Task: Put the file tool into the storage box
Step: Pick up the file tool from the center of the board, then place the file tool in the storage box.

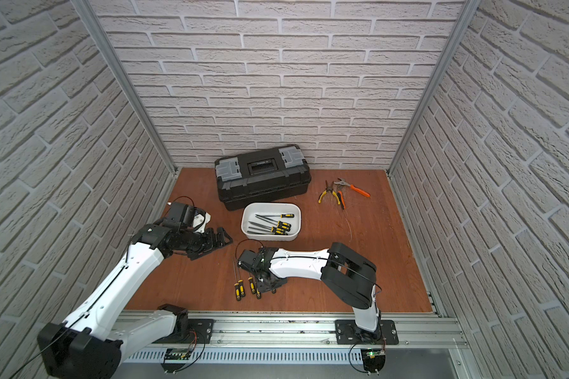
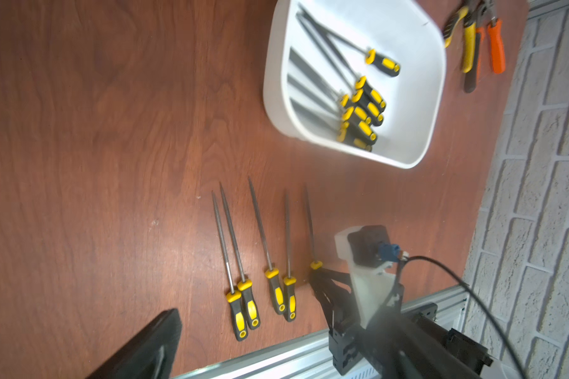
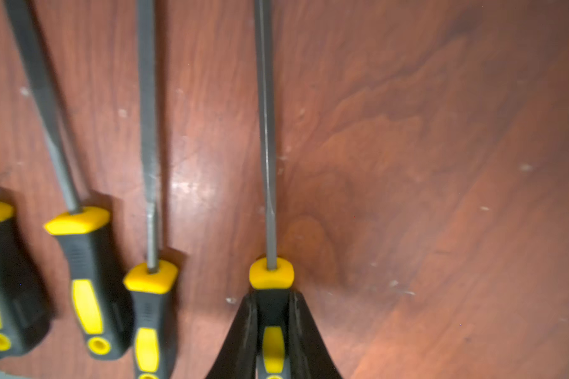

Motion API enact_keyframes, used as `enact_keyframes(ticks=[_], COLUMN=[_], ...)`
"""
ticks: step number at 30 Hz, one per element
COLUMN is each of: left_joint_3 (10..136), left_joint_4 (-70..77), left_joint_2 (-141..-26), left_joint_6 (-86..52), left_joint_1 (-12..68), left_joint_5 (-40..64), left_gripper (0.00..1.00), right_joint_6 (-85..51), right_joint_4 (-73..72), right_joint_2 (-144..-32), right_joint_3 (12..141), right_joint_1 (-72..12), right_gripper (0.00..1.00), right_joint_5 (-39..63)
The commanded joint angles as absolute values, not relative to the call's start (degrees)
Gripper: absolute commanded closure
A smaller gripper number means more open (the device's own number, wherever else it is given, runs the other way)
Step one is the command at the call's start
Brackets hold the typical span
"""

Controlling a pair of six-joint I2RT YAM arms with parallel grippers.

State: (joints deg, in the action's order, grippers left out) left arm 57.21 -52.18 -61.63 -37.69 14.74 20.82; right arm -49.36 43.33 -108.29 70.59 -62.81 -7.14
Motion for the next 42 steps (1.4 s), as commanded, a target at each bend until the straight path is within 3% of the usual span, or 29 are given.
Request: enact_keyframes(ticks=[1, 9, 15, 24, 31, 42], left_joint_3=[60.9, 67.55, 71.9, 78.57, 82.99, 84.11], left_joint_4=[-52.09, -48.47, -44.33, -41.55, -41.54, -39.55], left_joint_2=[-61.23, -61.83, -64.89, -75.18, -81.85, -87.18], left_joint_6=[-35.1, -34.3, -34.17, -37.19, -39.67, -43.04], left_joint_1=[14.9, 15.44, 15.67, 16.58, 18.99, 21.7], left_joint_5=[19.51, 19.16, 19.14, 17.17, 13.1, 9.1], left_gripper=[0.02, 0.02, 0.02, 0.02, 0.02, 0.02], right_joint_6=[-45.91, -32.09, -15.35, 10.32, 22.29, 28.85], right_joint_4=[47.09, 49.4, 51.4, 61.78, 61.6, 51.82], right_joint_2=[-103.29, -92.85, -89.34, -104.12, -115.48, -122.38], right_joint_3=[69.74, 72.38, 79.12, 99.95, 108.8, 106.99], right_joint_1=[-62.97, -58.08, -48.03, -35.44, -33.23, -32.64], right_gripper=[0.97, 0.98, 0.98, 0.98, 0.98, 0.98], right_joint_5=[-11.59, -9.88, 0.79, 11.09, 5.42, -2.55])
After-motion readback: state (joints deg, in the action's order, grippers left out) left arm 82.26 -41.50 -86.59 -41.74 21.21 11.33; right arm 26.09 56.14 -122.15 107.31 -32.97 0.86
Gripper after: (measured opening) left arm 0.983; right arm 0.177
